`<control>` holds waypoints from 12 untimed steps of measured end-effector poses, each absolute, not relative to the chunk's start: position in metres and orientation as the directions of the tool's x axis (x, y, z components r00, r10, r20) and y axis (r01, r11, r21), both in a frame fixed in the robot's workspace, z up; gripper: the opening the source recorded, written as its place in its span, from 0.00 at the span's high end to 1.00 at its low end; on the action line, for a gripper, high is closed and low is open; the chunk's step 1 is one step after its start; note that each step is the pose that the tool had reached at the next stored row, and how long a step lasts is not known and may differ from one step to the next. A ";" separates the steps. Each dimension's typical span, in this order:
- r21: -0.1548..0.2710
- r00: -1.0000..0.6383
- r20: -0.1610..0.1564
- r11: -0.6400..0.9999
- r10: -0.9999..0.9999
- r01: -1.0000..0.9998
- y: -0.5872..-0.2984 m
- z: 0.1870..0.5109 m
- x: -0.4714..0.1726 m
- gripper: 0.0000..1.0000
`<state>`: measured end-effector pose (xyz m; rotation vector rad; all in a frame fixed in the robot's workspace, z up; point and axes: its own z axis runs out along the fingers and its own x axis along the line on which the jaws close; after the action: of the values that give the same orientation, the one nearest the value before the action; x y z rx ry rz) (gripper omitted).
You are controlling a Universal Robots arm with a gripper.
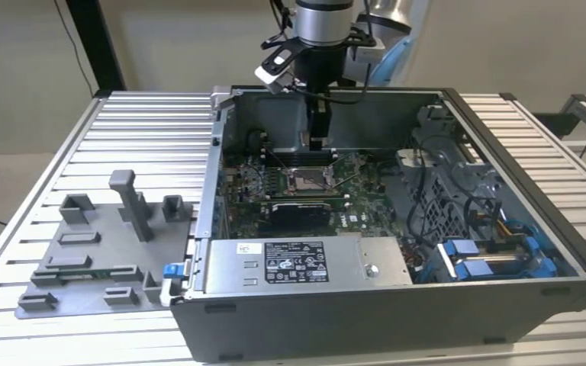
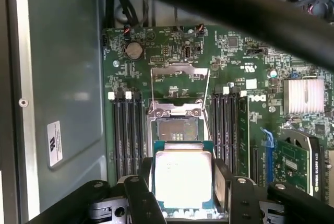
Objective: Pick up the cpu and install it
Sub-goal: 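Place the cpu into insertion slot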
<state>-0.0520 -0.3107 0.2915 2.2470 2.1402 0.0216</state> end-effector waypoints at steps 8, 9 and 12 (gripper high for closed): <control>0.037 0.050 -0.017 -0.049 0.999 0.998 -0.310 0.283 -0.052 1.00; 0.037 0.050 -0.018 -0.049 0.999 0.998 -0.310 0.283 -0.052 1.00; 0.038 0.050 -0.017 -0.049 0.999 0.998 -0.310 0.282 -0.052 1.00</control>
<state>-0.0519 -0.3095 0.2824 2.2476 2.1386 0.0210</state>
